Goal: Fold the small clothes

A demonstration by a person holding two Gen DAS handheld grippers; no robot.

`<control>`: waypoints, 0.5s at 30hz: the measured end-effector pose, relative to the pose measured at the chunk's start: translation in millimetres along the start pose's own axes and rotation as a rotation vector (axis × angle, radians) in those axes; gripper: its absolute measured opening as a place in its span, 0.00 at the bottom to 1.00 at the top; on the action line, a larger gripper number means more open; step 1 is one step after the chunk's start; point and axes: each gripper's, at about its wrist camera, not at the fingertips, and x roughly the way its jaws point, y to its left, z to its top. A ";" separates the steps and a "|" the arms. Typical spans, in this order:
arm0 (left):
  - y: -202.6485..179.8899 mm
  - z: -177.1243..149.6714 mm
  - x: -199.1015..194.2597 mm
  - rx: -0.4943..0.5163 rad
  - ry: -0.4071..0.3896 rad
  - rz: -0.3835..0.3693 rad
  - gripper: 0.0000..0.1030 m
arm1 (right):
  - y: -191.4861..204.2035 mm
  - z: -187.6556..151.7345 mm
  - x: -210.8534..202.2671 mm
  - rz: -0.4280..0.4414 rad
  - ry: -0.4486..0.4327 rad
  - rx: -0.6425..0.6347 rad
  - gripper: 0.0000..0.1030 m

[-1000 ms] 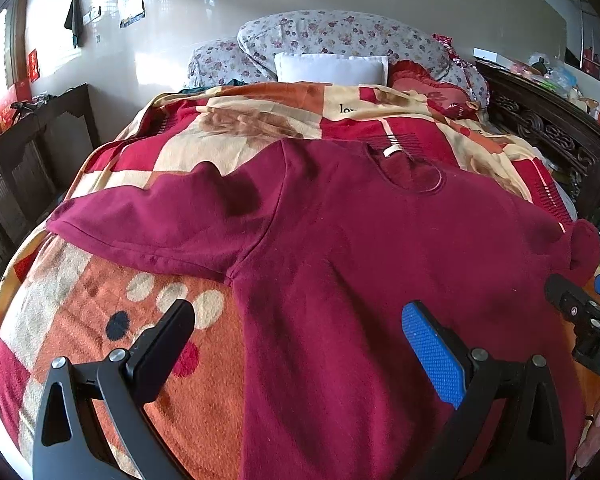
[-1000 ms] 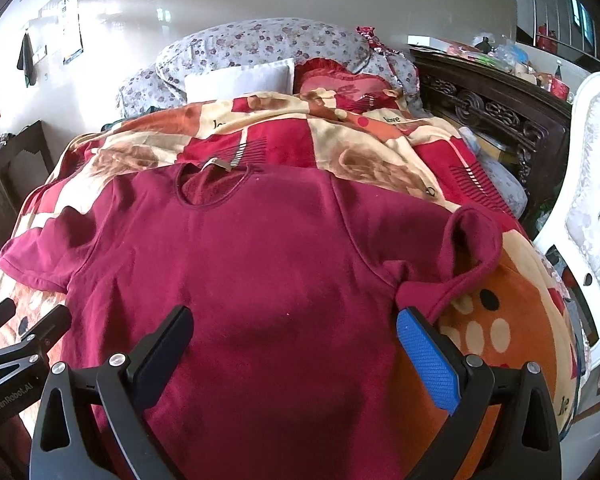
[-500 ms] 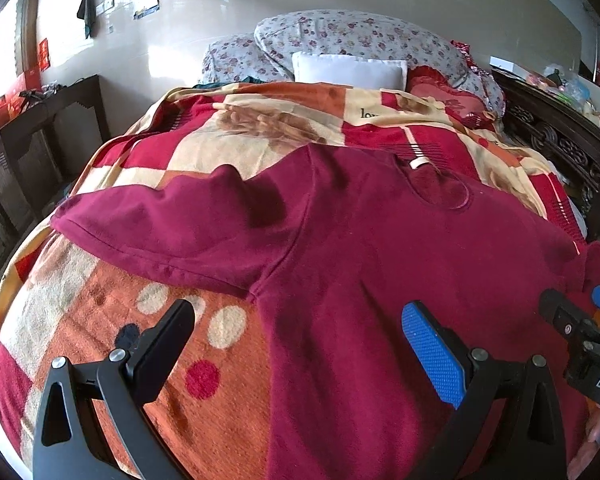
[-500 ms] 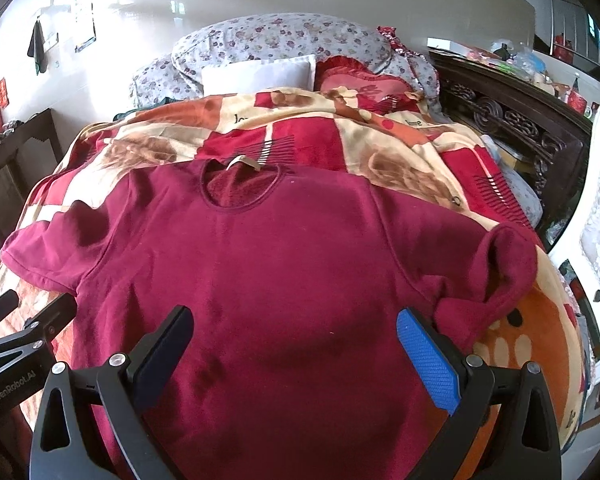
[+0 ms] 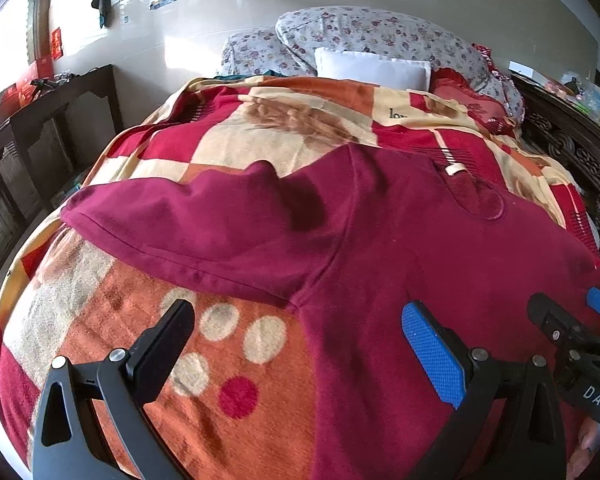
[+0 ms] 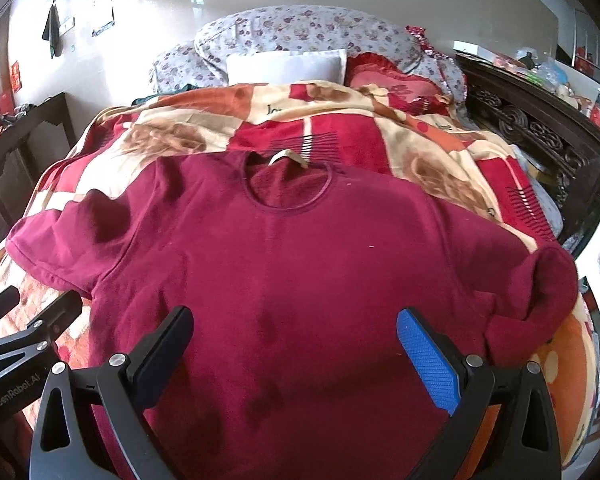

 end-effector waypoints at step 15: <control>69.9 11.5 17.4 -0.088 0.029 0.073 1.00 | 55.5 11.6 37.2 0.051 0.037 -0.062 1.00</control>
